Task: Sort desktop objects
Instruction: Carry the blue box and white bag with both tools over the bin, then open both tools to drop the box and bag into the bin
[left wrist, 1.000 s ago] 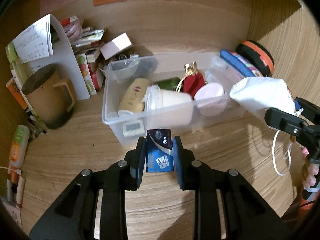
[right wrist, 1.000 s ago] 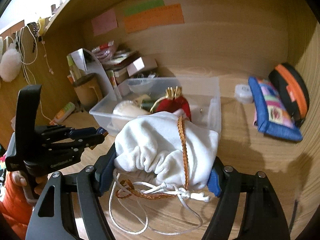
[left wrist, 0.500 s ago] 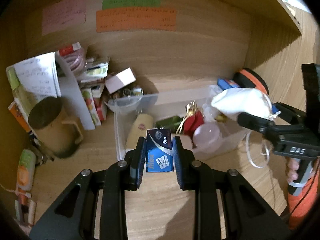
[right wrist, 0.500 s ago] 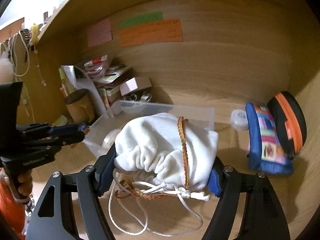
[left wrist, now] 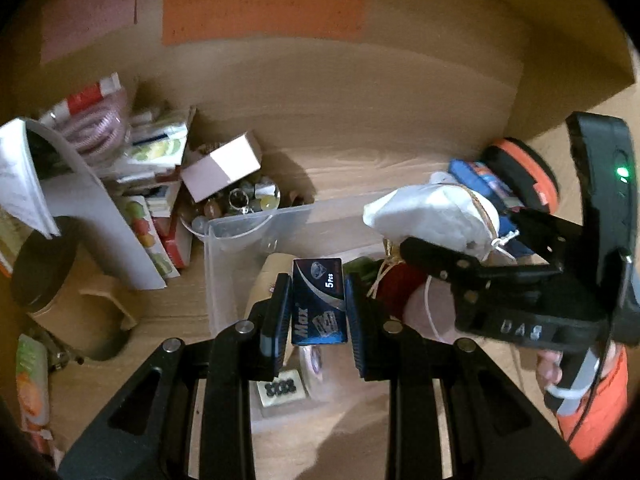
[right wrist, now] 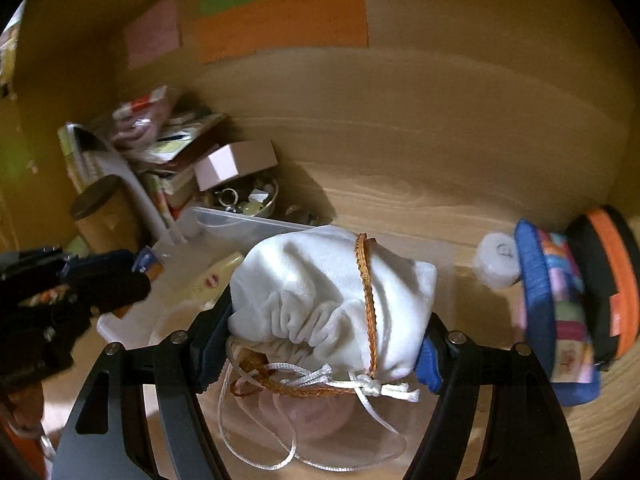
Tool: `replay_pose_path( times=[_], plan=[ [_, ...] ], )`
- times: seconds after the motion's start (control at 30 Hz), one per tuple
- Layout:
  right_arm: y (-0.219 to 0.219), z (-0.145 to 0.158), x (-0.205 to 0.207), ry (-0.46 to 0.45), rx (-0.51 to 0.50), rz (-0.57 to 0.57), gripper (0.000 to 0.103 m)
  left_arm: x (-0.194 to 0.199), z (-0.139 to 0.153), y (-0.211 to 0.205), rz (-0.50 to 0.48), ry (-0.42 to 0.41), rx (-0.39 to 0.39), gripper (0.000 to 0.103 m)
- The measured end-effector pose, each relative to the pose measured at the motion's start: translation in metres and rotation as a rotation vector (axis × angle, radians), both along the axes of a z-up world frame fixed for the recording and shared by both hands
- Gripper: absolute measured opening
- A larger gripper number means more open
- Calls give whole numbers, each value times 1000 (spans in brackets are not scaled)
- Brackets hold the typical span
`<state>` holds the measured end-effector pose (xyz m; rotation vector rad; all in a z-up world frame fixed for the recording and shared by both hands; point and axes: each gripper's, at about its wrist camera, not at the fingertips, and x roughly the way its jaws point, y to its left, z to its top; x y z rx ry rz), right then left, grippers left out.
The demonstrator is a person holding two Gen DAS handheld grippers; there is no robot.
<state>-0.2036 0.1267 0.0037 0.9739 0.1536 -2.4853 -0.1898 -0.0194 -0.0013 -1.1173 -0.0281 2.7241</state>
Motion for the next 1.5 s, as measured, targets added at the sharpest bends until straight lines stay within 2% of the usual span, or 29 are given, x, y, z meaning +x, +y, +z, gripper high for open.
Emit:
replay_pose_path(
  times=[0.17, 0.37, 0.63, 0.77, 0.87, 0.93, 1.0, 1.13, 1.37, 1.5],
  plan=[
    [-17, -15, -6, 2, 57, -4, 71, -18, -19, 0, 16, -38, -1, 26],
    [-12, -21, -7, -23, 50, 7, 72, -23, -32, 5, 4, -42, -28, 26],
    [-16, -30, -4, -45, 111, 23, 73, -20, -34, 2, -2, -38, -29, 26],
    [-17, -33, -3, -68, 120, 39, 80, -18, -32, 2, -2, -36, -32, 28],
    [-17, -34, -3, -97, 108, 56, 81, -18, -32, 2, -8, -33, -27, 30],
    [-16, -33, -2, -102, 103, 65, 81, -18, -32, 3, -9, -25, -29, 35],
    [-15, -31, -1, -99, 113, 72, 81, -15, -30, 4, -7, -15, -33, 45],
    [-11, -21, 5, -70, 113, 65, 82, -14, -24, 3, 11, -10, -34, 51],
    [4, -4, 21, -64, 86, 32, 87, -4, -12, -2, 44, 1, -24, 74],
    [12, 2, 31, -54, 112, 20, 87, 8, -3, -5, 66, 18, -26, 82]
  ],
)
